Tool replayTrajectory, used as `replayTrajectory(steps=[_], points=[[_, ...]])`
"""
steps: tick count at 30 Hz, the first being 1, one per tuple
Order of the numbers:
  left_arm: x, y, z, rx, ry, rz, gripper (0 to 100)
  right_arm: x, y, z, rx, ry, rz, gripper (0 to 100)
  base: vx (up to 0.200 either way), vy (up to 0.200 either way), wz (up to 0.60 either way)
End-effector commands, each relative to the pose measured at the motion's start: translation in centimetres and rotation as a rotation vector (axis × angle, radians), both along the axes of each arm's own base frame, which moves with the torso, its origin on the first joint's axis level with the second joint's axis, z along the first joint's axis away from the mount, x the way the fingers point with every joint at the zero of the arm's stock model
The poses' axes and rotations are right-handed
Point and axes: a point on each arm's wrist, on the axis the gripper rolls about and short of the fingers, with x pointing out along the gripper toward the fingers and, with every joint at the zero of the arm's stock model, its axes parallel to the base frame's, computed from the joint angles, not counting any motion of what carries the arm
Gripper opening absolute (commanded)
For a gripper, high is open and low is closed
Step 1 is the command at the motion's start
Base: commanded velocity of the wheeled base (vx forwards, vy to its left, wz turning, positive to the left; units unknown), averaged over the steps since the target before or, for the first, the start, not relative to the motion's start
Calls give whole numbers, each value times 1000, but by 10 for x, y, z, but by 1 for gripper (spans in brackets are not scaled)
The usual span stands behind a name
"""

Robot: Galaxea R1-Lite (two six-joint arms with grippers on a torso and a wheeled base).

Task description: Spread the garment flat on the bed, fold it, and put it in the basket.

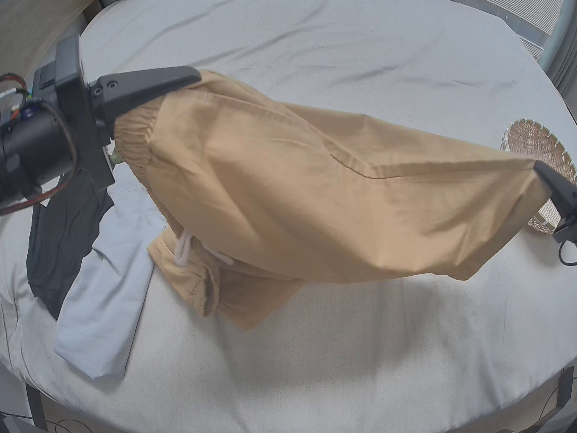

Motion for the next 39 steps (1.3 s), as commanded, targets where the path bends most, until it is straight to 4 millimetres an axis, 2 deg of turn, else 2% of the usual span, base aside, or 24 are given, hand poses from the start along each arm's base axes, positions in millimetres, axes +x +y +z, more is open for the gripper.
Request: replayTrajectory(steps=[1,4,7,16,17,23,31,39], points=[[20,0,-45,29,67,38,0,29,9,-57,-95,207,32,0,0,0,0],[23,4,-56,-4,58,56,0,30,12,-77,-149,261,48,0,0,0,0],[23,10,-61,-49,38,59,0,25,17,-87,-169,295,82,0,0,0,0],[19,18,-75,-71,18,49,0,27,23,-92,-188,307,110,0,0,0,0],[18,18,-75,-71,17,49,0,28,23,-92,-190,300,110,100,0,0,0],[17,19,-76,-77,4,48,0,39,24,-91,-185,251,103,100,0,0,0],[17,18,-75,-82,-4,42,0,56,46,-104,-186,202,174,100,0,0,0],[16,18,-74,-87,-15,41,0,69,49,-109,-187,201,168,100,0,0,0]])
